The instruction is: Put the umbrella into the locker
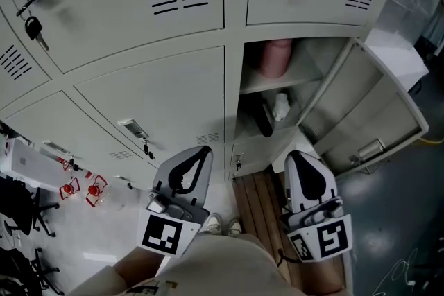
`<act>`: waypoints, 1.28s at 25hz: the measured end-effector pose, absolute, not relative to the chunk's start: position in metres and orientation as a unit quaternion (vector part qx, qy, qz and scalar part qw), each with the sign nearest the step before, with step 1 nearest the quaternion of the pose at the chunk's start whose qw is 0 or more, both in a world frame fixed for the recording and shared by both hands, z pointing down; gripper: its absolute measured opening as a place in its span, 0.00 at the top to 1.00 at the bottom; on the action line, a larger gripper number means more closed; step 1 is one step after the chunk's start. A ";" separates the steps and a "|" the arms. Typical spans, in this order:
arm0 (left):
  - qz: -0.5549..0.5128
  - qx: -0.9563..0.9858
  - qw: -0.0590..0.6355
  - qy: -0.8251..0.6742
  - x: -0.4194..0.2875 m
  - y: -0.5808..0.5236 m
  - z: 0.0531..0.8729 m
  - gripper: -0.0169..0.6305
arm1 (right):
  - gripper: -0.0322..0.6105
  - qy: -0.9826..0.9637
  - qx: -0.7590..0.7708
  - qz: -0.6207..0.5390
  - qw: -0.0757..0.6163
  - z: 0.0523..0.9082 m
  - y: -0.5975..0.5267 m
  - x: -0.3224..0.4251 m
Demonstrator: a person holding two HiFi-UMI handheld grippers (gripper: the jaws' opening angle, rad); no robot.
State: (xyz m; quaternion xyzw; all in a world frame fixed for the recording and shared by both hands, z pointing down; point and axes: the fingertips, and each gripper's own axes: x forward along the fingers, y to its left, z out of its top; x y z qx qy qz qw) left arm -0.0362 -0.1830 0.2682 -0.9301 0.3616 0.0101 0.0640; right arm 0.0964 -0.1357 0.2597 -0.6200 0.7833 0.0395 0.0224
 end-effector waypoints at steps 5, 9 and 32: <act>0.001 -0.931 0.065 0.360 -0.036 -0.183 0.275 0.96 | 0.93 0.783 -0.621 0.020 0.006 0.277 -0.133 0.101; 0.001 -0.931 0.063 0.360 -0.036 -0.182 0.276 0.96 | 0.94 0.784 -0.620 0.012 0.004 0.281 -0.131 0.102; -0.003 -0.934 0.066 0.352 -0.036 -0.185 0.275 0.96 | 0.94 0.790 -0.613 0.024 0.004 0.274 -0.140 0.092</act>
